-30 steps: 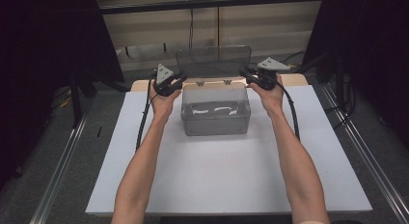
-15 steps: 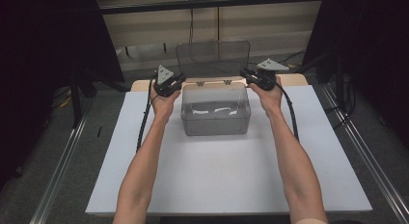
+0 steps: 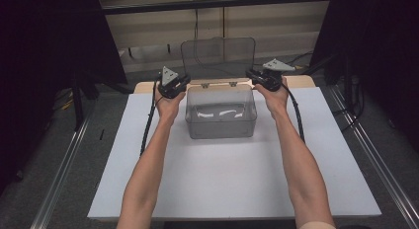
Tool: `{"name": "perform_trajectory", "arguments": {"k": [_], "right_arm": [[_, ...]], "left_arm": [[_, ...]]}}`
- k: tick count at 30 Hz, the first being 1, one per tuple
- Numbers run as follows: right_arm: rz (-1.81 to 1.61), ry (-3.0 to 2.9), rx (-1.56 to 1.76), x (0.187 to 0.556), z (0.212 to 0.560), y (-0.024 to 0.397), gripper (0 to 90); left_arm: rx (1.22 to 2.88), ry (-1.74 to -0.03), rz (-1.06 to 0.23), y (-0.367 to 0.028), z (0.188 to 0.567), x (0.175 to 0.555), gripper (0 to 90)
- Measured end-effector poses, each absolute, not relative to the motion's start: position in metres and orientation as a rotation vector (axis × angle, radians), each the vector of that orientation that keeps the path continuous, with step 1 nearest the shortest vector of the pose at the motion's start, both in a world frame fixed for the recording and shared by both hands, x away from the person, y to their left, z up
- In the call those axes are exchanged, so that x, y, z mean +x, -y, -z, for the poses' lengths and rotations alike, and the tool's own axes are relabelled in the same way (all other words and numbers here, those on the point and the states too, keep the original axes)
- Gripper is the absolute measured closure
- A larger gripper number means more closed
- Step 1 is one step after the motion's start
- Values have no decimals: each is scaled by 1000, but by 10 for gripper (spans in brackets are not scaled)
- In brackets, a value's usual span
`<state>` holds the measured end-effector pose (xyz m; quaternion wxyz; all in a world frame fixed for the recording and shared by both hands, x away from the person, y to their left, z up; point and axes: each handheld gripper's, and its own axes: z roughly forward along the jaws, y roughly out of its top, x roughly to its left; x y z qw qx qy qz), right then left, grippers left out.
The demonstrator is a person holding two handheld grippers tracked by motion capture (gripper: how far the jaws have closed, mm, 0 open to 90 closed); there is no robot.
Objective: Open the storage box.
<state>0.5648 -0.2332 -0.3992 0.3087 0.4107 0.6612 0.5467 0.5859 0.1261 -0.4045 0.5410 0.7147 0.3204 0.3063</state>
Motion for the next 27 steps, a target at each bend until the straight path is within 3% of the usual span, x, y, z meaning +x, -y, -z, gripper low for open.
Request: {"name": "perform_trajectory", "arguments": {"k": [16, 27], "right_arm": [[-1481, -1754, 1123, 568, 406, 234, 713], [-1500, -1750, 1153, 571, 410, 235, 755]], "left_arm": [[1716, -771, -710, -126, 404, 588, 800], [1715, -784, -706, -125, 404, 590, 788]]}}
